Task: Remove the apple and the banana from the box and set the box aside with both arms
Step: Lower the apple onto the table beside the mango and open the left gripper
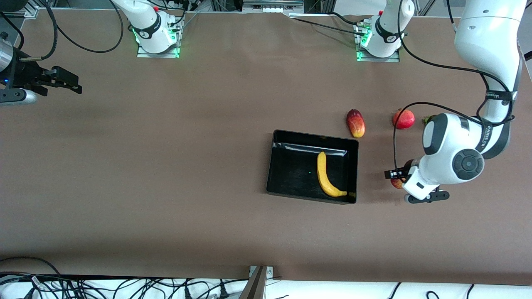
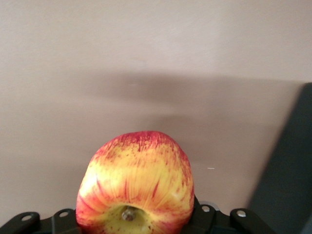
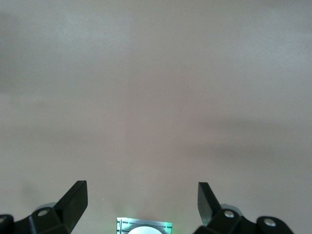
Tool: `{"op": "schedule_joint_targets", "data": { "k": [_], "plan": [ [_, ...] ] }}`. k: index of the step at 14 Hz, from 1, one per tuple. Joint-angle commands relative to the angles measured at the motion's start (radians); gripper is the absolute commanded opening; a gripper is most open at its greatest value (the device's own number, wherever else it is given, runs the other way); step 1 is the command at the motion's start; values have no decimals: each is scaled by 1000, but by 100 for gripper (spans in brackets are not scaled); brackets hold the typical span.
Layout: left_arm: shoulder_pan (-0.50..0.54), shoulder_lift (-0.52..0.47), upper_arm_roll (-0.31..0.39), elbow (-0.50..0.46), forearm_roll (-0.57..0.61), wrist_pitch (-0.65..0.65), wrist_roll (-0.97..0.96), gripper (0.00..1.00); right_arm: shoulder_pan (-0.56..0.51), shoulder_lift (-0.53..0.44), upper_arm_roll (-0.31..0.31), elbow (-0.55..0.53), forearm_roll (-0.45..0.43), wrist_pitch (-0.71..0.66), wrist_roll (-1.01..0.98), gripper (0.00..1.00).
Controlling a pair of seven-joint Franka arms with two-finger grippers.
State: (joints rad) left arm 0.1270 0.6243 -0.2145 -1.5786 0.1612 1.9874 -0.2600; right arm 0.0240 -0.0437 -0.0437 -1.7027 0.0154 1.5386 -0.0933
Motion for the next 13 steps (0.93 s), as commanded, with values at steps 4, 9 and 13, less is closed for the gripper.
{"op": "schedule_joint_targets", "data": {
  "k": [4,9,13],
  "plan": [
    [46,90,-34,-165,188,210,-1,0,-3,2,-4,9,20,-23,-22,100],
    [45,100,-34,-161,187,218,-8,0,-3,2,-4,9,20,-22,-20,100],
    [46,94,-34,-155,189,217,-5,100,-3,2,-4,9,20,-22,-20,100]
  ]
}}
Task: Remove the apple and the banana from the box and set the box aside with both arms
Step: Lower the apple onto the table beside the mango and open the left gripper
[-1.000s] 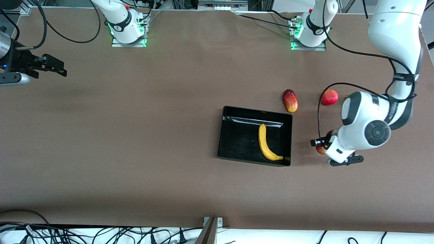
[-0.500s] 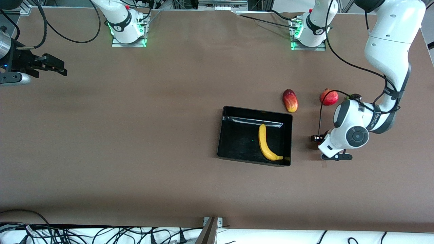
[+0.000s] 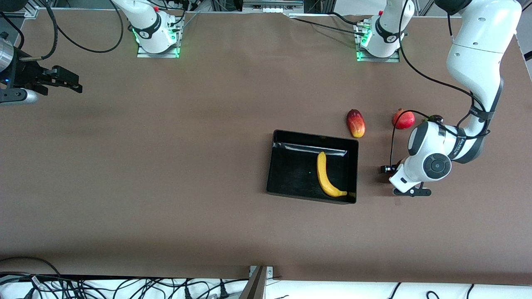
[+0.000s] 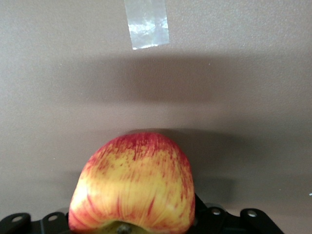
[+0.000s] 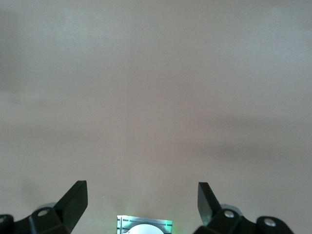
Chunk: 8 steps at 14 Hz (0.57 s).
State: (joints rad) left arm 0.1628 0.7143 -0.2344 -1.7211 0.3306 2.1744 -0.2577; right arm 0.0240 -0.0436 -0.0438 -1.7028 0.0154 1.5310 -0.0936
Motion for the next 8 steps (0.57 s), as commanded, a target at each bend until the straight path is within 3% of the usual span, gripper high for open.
{"op": "schedule_joint_targets", "data": {
  "k": [1,4,8],
  "plan": [
    [11,1,-13,-12,19,25,-3,100,-3,2,-4,9,20,-14,-20,100],
    [9,-62,-14,-5,16,-42,-2,100,-3,2,-4,9,20,-14,-20,100],
    [-54,-130,-19,119,-80,-224,-21,100,-3,2,-4,9,20,-14,-20,100]
  ]
}}
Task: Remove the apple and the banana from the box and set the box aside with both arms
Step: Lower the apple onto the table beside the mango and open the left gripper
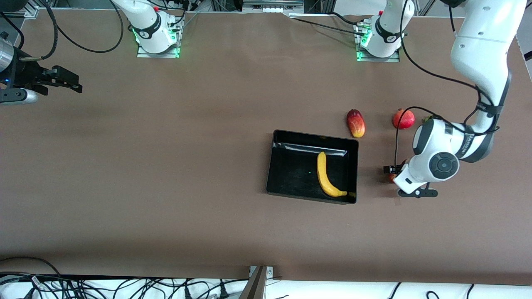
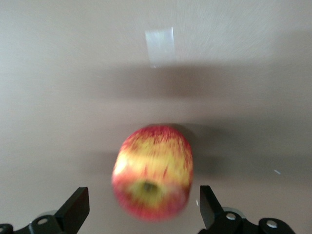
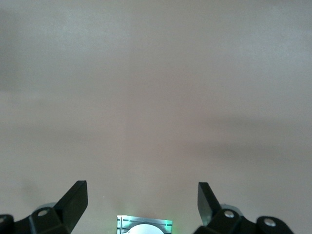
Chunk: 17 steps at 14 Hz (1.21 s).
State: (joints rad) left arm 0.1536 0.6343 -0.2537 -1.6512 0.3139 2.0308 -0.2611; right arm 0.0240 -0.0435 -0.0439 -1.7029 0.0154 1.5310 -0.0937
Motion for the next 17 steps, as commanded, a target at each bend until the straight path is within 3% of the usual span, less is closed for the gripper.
{"op": "schedule_joint_targets", "data": {
  "k": [1,3,9,12,17],
  "plan": [
    [-78,-67,10,68,-140,-93,-50,100,-2,2,-4,9,20,-14,-20,100],
    [-150,-65,25,114,-211,-92,-165,100,-2,2,-4,9,20,-14,-20,100],
    [-284,25,33,206,-217,-61,-432,100,-2,2,-4,9,20,-14,-20,100],
    [-344,76,45,223,-213,47,-559,100,-2,2,-4,9,20,-14,-20,100],
    [-374,108,59,212,-213,123,-624,100,-2,2,-4,9,20,-14,-21,100]
  ]
}}
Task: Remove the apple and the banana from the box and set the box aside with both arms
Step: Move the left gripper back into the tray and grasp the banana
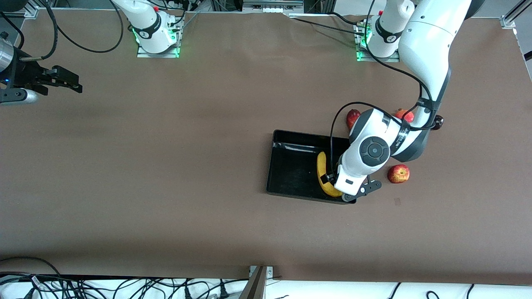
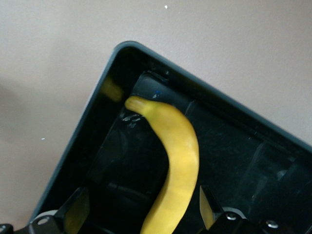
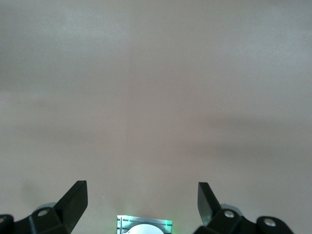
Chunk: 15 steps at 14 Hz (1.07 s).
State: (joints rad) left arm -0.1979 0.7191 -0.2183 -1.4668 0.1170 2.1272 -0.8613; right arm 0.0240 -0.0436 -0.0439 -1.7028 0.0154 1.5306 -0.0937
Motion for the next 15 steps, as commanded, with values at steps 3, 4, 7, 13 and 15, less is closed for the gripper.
{"op": "schedule_joint_targets", "data": {
  "k": [3,4,7,13,15],
  "plan": [
    [-37,43,23,-3,-14,74,-76,100,-2,2,-4,9,20,-14,-20,100],
    [-41,45,23,-16,-11,88,-91,100,-2,2,-4,9,20,-14,-21,100],
    [-63,46,23,-56,-5,109,-128,100,-2,2,-4,9,20,-15,-20,100],
    [-80,57,23,-130,-3,189,-145,100,-2,2,-4,9,20,-15,-21,100],
    [-80,57,23,-135,-2,189,-145,100,-2,2,-4,9,20,-15,-20,100]
  ]
}}
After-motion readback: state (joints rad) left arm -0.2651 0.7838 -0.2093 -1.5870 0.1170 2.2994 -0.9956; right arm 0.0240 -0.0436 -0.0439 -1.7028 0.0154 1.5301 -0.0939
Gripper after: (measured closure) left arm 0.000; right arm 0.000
